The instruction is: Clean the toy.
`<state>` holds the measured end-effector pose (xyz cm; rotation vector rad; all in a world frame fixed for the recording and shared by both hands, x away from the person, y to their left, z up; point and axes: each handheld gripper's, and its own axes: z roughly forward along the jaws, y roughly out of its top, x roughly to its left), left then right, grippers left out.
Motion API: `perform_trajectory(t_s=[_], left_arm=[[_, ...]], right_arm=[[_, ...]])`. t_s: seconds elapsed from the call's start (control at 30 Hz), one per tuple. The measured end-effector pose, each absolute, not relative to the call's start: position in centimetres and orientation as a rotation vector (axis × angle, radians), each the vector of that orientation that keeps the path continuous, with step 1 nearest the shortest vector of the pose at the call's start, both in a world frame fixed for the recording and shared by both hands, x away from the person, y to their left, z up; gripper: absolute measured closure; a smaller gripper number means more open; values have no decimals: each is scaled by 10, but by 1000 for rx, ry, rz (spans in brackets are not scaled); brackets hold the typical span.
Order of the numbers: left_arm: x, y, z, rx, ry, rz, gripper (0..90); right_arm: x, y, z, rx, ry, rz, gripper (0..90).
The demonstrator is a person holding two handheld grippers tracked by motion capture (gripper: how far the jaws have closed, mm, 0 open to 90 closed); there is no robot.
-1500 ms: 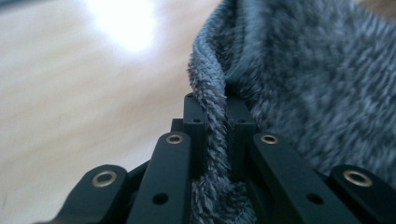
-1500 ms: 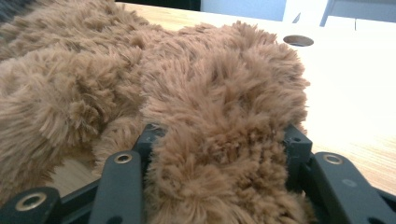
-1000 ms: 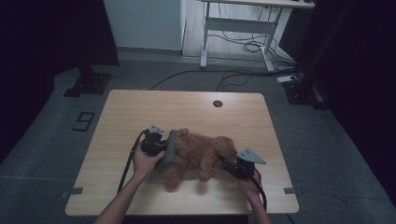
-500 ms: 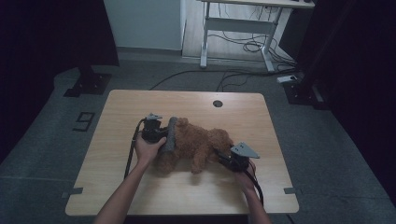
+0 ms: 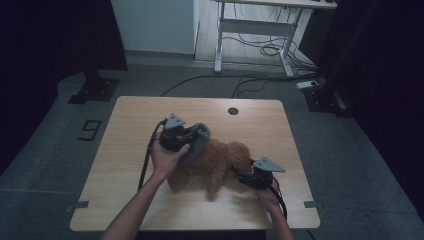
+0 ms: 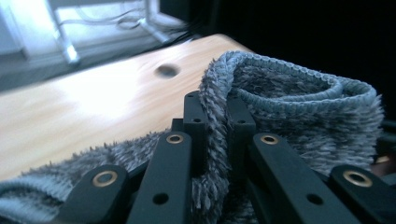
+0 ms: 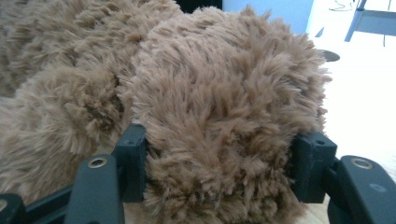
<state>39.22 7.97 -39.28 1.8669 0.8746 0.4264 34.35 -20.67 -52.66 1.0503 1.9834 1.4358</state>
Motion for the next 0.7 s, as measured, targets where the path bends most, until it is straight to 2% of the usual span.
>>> perform_trajectory(t_s=[0.17, 0.3, 0.37, 0.4, 0.5, 0.7], left_arm=[[394, 25, -392, 1921, 799, 376, 814], [400, -21, -421, 2044, 802, 357, 811], [400, -33, -443, 2125, 800, 426, 808], [398, -35, -452, 2128, 783, 484, 810], [398, -26, -450, 2105, 804, 452, 813], [401, 12, -438, 2087, 872, 555, 812]], right_arm=[[339, -206, -526, 1054, 1992, 1427, 375], [337, -206, -525, 1050, 1997, 1415, 378], [336, -206, -526, 1053, 2000, 1405, 378], [336, -206, -526, 1062, 2005, 1393, 378], [337, -207, -529, 1078, 2010, 1394, 388], [335, -202, -526, 1048, 2018, 1367, 406]])
